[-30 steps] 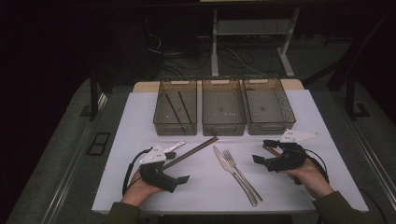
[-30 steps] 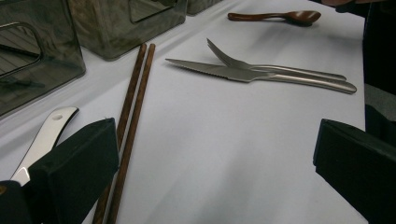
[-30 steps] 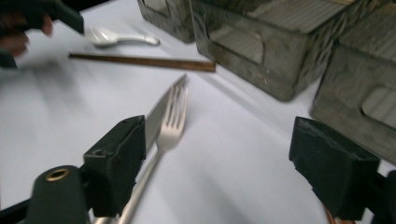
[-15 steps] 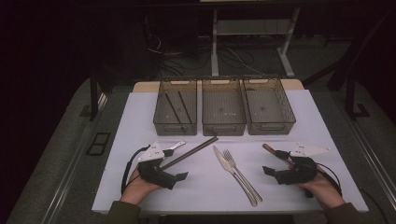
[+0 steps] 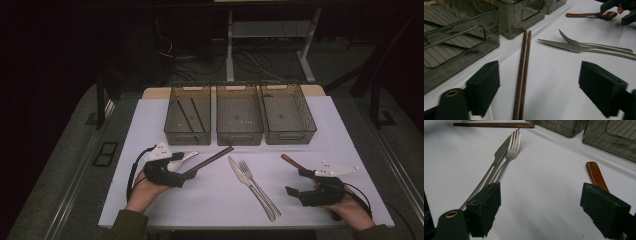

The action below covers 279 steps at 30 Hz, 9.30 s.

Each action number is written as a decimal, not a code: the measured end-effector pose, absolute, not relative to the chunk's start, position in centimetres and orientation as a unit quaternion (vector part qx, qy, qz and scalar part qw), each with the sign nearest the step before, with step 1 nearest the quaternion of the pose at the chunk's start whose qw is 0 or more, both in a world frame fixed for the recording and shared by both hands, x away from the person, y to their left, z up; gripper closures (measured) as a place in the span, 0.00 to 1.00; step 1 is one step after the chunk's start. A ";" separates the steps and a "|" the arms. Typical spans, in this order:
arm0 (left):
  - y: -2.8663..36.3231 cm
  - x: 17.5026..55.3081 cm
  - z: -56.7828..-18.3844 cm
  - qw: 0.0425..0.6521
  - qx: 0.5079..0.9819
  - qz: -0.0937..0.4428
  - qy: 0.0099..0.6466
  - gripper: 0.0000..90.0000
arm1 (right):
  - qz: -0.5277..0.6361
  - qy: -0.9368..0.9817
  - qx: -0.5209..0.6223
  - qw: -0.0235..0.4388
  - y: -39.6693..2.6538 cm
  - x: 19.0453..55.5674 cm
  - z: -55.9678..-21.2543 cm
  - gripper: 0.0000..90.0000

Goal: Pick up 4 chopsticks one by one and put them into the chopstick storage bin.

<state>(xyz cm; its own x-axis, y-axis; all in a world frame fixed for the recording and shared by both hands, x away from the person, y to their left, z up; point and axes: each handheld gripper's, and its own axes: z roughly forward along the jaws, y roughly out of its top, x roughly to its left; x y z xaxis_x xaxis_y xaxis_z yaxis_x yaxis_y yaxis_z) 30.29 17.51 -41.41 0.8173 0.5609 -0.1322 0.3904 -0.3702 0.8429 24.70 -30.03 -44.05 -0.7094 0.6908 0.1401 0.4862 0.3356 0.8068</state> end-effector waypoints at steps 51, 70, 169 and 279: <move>12.6 36.5 -44.2 0.375 0.877 0.048 0.298 0.88 | 0.445 0.810 0.362 0.121 -30.0 24.8 -44.1 0.18; 12.5 36.6 -44.6 0.363 0.882 0.050 0.296 0.89 | 0.445 0.809 0.364 0.121 -30.1 24.8 -44.0 0.18; 13.5 35.8 -35.1 0.432 0.848 0.061 0.300 0.93 | 0.457 0.801 0.366 0.121 -30.4 24.9 -43.7 0.18; 14.1 46.0 -33.9 0.460 0.798 0.122 0.369 0.42 | 0.468 0.798 0.361 0.116 -30.4 24.9 -43.6 0.18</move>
<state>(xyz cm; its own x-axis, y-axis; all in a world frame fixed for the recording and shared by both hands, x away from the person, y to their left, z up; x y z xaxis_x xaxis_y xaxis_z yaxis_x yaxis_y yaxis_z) 45.96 14.08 -33.87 0.6981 0.7013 -0.1441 0.4761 -0.3044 0.8250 24.89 -30.39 -43.57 -0.7124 0.6849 0.1530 0.4677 0.3008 0.8311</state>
